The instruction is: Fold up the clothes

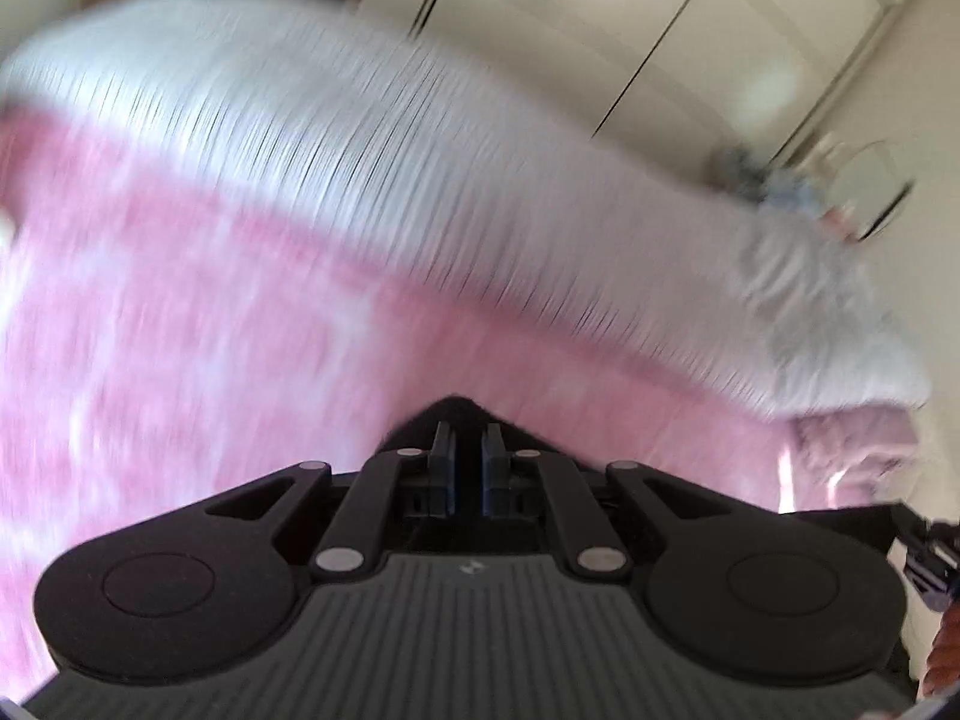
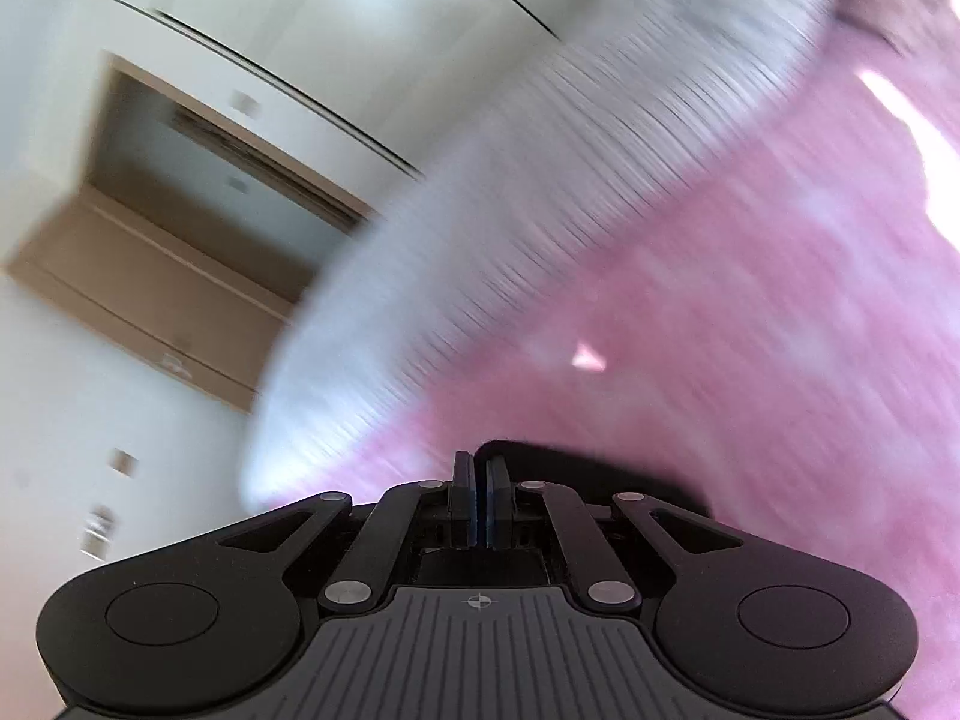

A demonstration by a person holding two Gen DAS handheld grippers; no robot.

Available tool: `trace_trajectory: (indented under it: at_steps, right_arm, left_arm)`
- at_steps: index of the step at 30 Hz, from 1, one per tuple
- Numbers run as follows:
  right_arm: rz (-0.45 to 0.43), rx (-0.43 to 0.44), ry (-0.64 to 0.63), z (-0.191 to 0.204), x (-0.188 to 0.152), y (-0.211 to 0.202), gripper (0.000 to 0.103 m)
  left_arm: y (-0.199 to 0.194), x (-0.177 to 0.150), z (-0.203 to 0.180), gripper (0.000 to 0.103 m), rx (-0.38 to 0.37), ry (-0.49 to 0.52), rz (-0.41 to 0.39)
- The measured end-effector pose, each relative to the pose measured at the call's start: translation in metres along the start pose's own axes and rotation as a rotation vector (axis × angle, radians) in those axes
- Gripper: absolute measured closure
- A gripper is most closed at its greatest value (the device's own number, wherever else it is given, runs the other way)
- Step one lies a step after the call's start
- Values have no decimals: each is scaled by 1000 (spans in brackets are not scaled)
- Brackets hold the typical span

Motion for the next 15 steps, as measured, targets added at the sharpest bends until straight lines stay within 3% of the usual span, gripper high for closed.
trace_trajectory:
  at_steps: [5, 9, 13, 15]
  right_arm:
    - [-157, 160, -84, 88, 61, -20, 102]
    - [-282, 265, -135, 130, 92, -66, 102]
    - [-302, 292, -197, 132, 83, -116, 102]
    - [-228, 223, -219, 109, 58, -135, 102]
  left_arm:
    - [-59, 77, -50, 98, -85, 70, -201]
    - [-120, 98, -77, 98, -175, 81, -334]
    - [-164, 61, -78, 98, -194, 92, -348]
    - [-165, 16, -58, 98, -157, 58, -243]
Point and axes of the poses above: each gripper's, at about its wrist camera, not at the fingertips, and y roughly the way its jaws point, z to its left, x to its top, the point moved 7 cm from there along y, roughly the way its jaws point, and after that the axes turned 3 degrees about -x, right-handed, at the moved point
